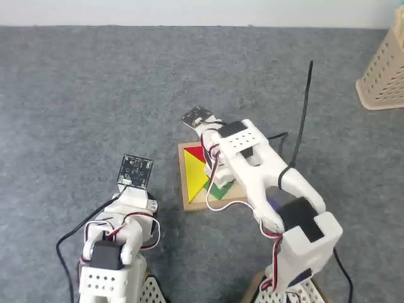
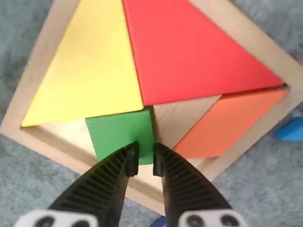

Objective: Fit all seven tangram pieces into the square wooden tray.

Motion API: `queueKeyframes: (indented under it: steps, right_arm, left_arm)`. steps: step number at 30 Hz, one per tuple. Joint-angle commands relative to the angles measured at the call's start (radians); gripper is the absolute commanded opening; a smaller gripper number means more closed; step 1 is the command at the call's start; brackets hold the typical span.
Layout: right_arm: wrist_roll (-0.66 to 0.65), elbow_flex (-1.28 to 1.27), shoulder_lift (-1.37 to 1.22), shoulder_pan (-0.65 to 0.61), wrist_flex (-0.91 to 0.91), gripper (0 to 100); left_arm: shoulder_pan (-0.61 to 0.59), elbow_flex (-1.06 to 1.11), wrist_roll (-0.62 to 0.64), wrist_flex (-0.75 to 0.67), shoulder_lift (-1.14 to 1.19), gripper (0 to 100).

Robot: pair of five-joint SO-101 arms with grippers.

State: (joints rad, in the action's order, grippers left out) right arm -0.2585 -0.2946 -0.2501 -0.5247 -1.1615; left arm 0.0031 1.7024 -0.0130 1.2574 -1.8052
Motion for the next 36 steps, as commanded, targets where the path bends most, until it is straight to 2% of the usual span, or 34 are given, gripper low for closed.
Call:
queueKeyframes:
  steps: [1,10,20,26,33,36]
  right_arm:
    - [0.002,0.057,-0.033,0.044,0.027,6.5]
    - [0.094,0.055,0.005,0.044,0.093,6.5]
    - [0.101,-0.178,0.375,0.059,0.160,6.9]
    - [0.101,-0.219,0.438,0.116,0.159,7.0]
    - [0.181,-0.046,0.346,0.294,0.104,7.2]
    - [0.187,0.115,0.239,0.320,0.012,12.5]
  left_arm:
    - [-0.008,-0.018,0.006,0.006,-0.020,1]
    - [-0.008,-0.018,0.006,0.006,-0.020,1]
    - [-0.008,-0.018,0.006,0.006,-0.020,1]
    - [-0.008,-0.018,0.006,0.006,-0.020,1]
    - [-0.008,-0.018,0.006,0.006,-0.020,1]
    - [-0.008,-0.018,0.006,0.006,-0.020,1]
